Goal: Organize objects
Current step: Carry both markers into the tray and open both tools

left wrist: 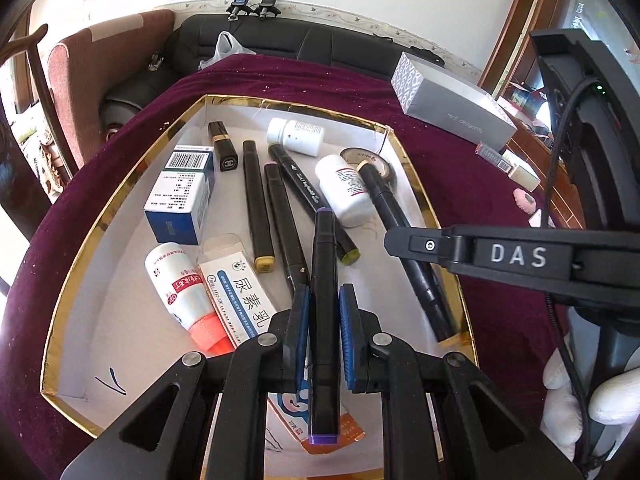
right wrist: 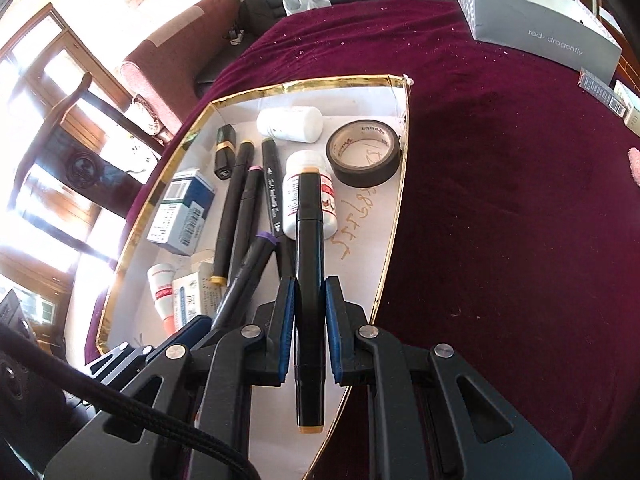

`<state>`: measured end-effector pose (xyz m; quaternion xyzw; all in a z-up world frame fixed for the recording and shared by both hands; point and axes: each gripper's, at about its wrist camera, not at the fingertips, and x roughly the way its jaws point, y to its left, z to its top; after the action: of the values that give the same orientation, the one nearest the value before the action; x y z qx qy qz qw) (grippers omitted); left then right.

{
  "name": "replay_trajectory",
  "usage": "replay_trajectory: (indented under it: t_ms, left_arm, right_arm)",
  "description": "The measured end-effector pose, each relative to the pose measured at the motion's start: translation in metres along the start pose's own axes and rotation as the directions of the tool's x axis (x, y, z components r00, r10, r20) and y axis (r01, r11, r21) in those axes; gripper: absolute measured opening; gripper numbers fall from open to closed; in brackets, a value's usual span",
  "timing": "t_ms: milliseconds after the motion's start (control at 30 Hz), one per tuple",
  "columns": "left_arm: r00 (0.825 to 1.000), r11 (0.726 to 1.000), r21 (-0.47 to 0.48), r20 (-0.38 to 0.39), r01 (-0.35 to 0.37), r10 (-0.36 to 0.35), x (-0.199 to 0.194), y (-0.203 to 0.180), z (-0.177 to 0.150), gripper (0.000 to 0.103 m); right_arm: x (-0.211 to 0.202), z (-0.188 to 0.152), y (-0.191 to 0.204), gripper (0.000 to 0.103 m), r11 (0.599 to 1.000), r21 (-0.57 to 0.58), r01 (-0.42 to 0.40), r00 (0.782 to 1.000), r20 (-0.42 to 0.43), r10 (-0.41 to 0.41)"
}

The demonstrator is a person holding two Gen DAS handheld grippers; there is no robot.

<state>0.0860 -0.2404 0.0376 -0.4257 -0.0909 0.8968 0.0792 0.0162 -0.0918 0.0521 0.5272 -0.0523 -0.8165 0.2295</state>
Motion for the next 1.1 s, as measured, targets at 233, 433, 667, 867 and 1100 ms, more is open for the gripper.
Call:
replay_trajectory:
  t_ms: [233,433,667,867,1100]
  left_arm:
    - [1.000,1.000,-0.013,-0.002,-0.004,0.004,0.002,0.004,0.000,0.012]
    - [1.000,0.999,-0.038,-0.014,0.003,-0.003,0.008,0.007,-0.002,0.012]
    - [1.000,0.999,-0.049,-0.004,0.011,-0.011,0.003,0.007,-0.003,0.012]
    - [1.000,0.998,-0.052,0.013,0.025,-0.024,-0.007,0.006,-0.003,0.013]
    - [0.999,0.999,-0.028,0.019,0.026,-0.025,-0.013,0.001,-0.004,0.013]
  right_arm:
    - [0.009,0.002,0.001,0.013,1.000,-0.011,0.028,1.000,-0.008,-0.028]
    - [0.012,0.005,0.006,0.013,0.995,-0.056,0.080,0.997,0.010,-0.080]
    - [0.012,0.005,0.007,0.013,0.993,-0.070,0.097,0.995,0.016,-0.096]
    - [0.011,0.001,0.011,0.013,0.990,-0.087,0.108,0.994,0.001,-0.109]
    - [0.010,-0.007,0.017,0.013,0.990,-0.092,0.110,0.992,-0.043,-0.115]
